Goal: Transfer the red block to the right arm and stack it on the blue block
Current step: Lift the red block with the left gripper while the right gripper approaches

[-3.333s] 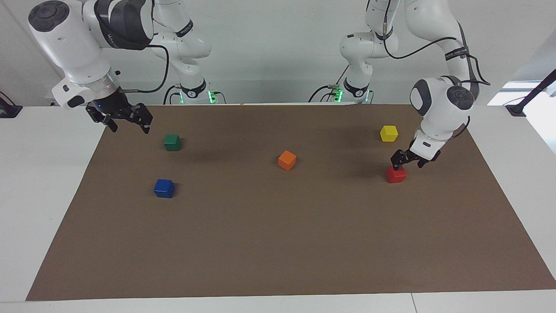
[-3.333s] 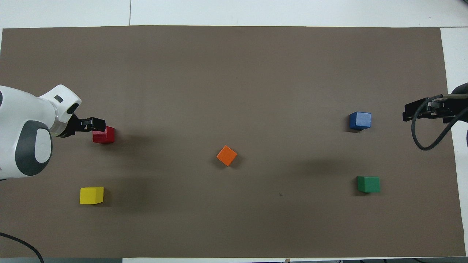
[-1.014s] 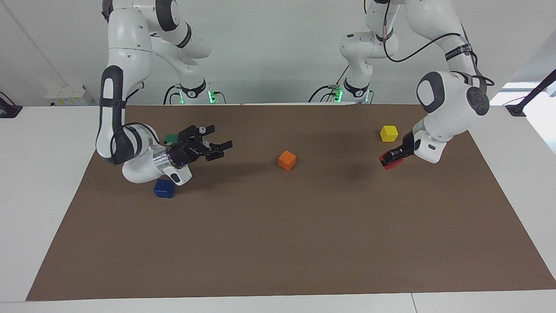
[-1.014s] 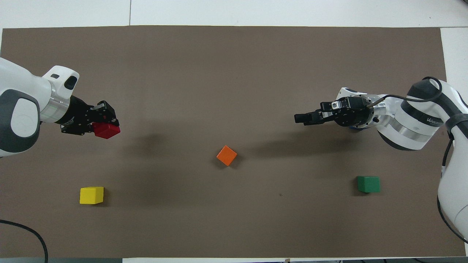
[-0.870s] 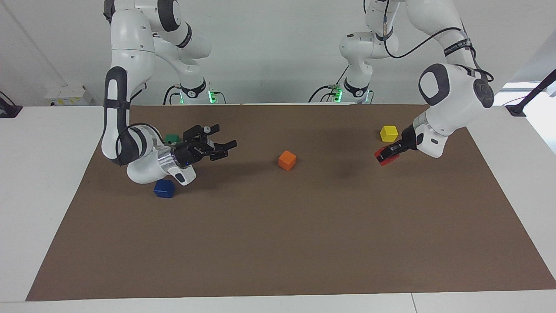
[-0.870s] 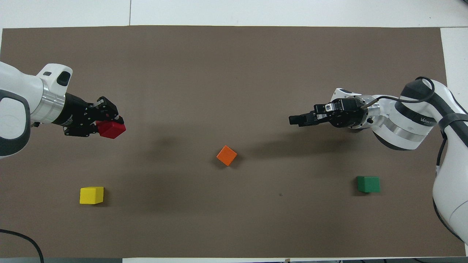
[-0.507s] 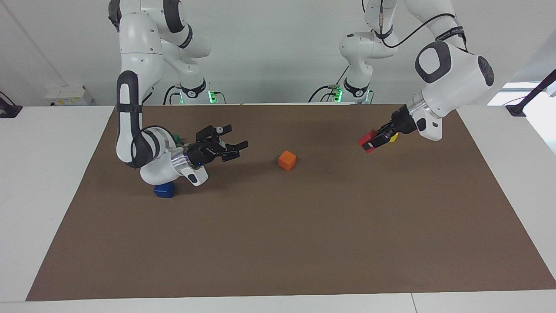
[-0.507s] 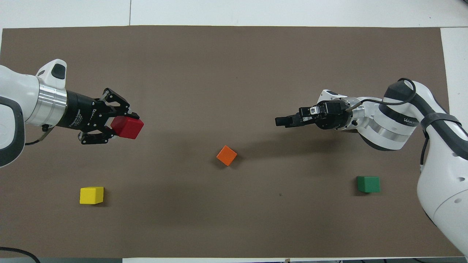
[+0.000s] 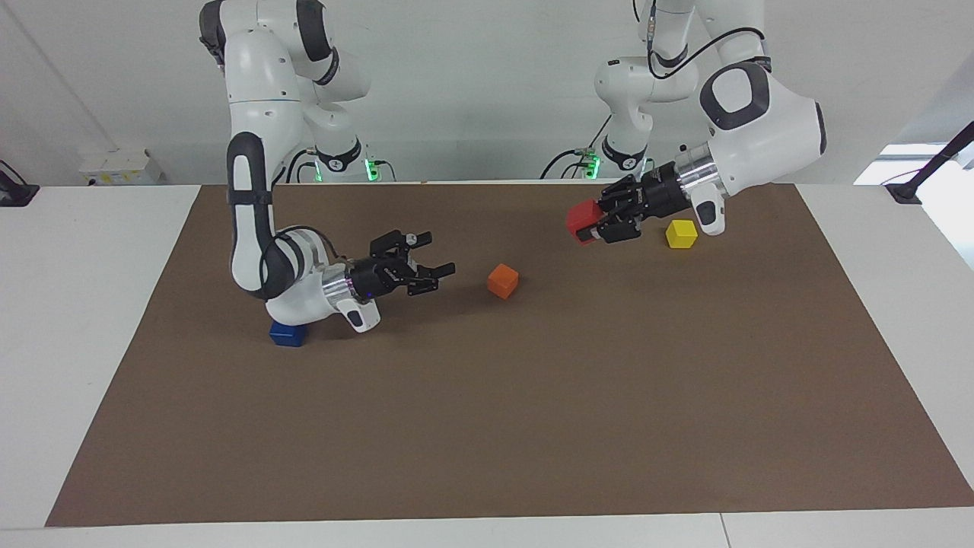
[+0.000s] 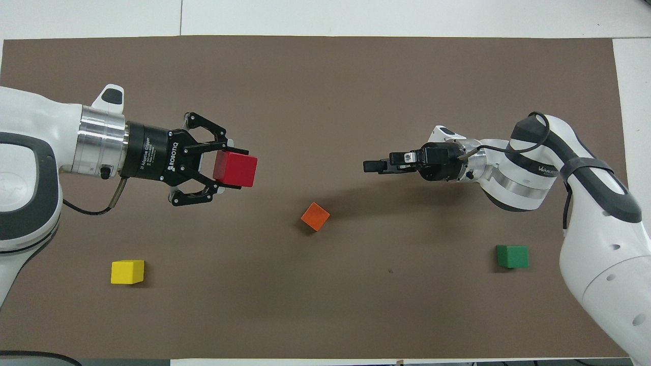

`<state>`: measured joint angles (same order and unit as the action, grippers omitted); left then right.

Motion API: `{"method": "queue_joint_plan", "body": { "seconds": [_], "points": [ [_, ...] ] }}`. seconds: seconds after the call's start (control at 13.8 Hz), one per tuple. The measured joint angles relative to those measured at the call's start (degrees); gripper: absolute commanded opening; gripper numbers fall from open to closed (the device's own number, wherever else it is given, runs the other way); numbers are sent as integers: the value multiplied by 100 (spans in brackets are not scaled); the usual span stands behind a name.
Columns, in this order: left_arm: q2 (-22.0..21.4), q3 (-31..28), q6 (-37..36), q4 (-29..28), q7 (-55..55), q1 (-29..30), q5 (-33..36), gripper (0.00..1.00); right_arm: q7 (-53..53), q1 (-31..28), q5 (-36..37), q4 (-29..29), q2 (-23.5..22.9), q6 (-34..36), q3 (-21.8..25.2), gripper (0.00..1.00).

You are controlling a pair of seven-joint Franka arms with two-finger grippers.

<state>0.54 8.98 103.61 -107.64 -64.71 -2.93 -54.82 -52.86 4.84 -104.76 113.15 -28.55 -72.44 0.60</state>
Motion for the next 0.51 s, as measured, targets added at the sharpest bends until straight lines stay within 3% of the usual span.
{"method": "queue_joint_plan", "body": {
  "seconds": [0.29, 0.51],
  "points": [
    [-1, 104, 1473, -178, -1216, -564, -719, 0, -100, 213, -267, 24, -1, -3, -2, 100],
    [-3, 113, 1839, -355, -1612, -730, -1185, 0, -100, 253, -328, 35, -1, 18, -2, 100]
  ]
}}
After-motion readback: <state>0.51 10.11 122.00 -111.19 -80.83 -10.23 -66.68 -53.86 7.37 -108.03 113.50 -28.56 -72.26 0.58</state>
